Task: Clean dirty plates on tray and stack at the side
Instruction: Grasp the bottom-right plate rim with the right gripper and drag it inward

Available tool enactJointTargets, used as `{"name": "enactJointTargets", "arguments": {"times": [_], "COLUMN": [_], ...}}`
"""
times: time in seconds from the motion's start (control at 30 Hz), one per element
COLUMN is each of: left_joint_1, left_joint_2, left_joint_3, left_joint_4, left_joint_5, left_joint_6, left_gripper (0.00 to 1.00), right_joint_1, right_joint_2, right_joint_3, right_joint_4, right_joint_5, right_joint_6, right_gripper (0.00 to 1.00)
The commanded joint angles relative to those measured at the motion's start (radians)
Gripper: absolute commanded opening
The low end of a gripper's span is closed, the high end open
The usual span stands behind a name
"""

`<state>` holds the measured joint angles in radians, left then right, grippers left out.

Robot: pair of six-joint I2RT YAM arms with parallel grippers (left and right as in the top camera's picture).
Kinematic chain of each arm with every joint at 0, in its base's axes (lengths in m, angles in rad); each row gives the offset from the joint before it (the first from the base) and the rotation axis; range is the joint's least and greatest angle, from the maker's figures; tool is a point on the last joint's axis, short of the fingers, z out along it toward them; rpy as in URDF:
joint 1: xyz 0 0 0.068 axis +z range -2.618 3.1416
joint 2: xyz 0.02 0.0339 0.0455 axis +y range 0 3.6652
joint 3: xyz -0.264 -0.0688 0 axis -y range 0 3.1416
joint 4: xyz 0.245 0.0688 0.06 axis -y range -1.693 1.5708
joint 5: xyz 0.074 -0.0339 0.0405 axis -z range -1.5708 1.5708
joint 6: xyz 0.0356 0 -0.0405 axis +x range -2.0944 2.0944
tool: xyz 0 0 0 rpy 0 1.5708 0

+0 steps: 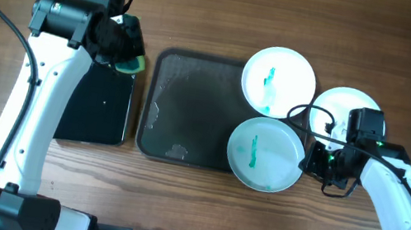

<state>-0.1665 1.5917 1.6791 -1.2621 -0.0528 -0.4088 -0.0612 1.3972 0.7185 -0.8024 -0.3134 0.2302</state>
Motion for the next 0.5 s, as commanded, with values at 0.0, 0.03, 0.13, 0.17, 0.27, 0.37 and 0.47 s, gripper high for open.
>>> {"name": "enactJointTargets", "arguments": {"times": [0.0,0.03,0.13,0.17,0.27,0.37,0.47], "left_joint_1": [0.0,0.0,0.0,0.0,0.0,0.0,0.0], "left_joint_2": [0.008,0.008,0.008,0.008,0.008,0.008,0.008], "left_joint_3": [0.006,0.006,0.006,0.006,0.006,0.006,0.006], "left_joint_4": [0.001,0.002,0.001,0.001,0.001,0.001,0.001], "left_joint_5": [0.011,0.011,0.011,0.011,0.011,0.011,0.011], "left_joint_6": [0.013,0.013,0.013,0.013,0.013,0.012,0.012], "left_gripper": [0.04,0.04,0.04,0.04,0.04,0.04,0.04], "right_joint_1": [0.006,0.006,0.018,0.029,0.06,0.09,0.132], "right_joint_2": [0.007,0.007,0.007,0.007,0.007,0.007,0.021], "right_joint_3": [-0.014,-0.015,-0.027,-0.027,-0.027,-0.027,-0.027], "right_joint_4": [0.004,0.004,0.013,0.016,0.019,0.025,0.055], "right_joint_5": [-0.002,-0.002,-0.002,-0.002,-0.001,0.0,-0.008], "right_joint_6": [0.01,0.011,0.035,0.035,0.035,0.066,0.101], "right_gripper": [0.08,0.08,0.08,0.09,0.12,0.12,0.05]}}
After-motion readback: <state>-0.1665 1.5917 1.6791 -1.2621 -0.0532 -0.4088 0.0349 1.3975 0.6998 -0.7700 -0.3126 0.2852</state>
